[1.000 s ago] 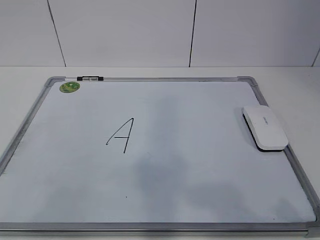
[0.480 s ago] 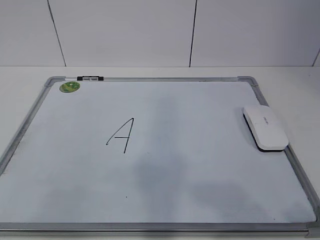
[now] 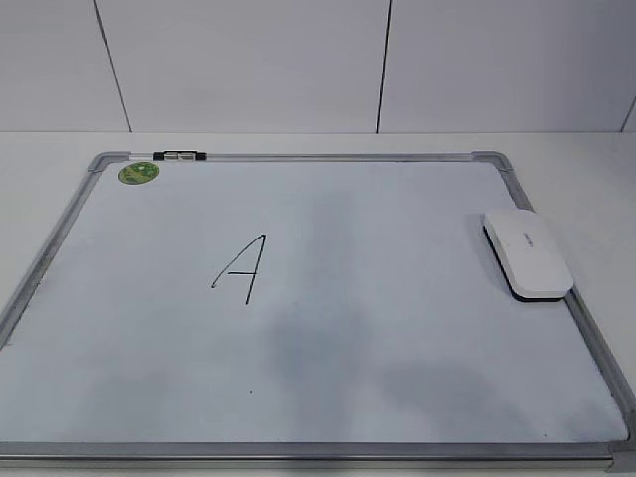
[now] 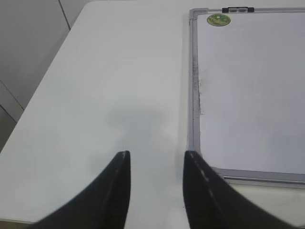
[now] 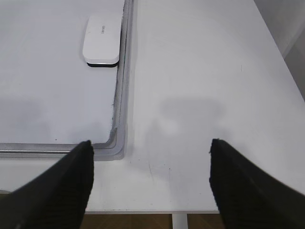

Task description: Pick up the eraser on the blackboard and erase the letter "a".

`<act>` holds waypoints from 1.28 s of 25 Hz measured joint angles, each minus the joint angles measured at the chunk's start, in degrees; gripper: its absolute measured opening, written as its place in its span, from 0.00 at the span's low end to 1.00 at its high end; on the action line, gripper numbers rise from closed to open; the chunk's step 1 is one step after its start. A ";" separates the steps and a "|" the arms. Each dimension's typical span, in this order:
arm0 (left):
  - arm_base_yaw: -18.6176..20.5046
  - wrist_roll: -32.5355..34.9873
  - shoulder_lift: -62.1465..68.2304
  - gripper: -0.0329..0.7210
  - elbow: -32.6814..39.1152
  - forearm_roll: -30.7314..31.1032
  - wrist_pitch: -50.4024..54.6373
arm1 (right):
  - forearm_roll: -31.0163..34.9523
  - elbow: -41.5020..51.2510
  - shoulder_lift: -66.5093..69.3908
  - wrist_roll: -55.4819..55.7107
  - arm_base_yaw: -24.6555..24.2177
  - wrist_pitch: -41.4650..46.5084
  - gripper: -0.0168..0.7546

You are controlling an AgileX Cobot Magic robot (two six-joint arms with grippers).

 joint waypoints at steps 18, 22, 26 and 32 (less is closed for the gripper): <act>0.00 0.00 0.00 0.39 0.00 0.00 0.00 | 0.00 0.00 0.00 0.00 0.00 0.00 0.78; 0.00 0.00 0.00 0.39 0.00 0.00 0.00 | 0.00 0.00 0.00 0.00 0.00 0.00 0.78; 0.00 0.00 0.00 0.39 0.00 0.00 0.00 | 0.00 0.00 0.00 0.00 0.00 0.00 0.78; 0.00 0.00 0.00 0.39 0.00 0.00 0.00 | 0.00 0.00 0.00 0.00 0.00 0.00 0.78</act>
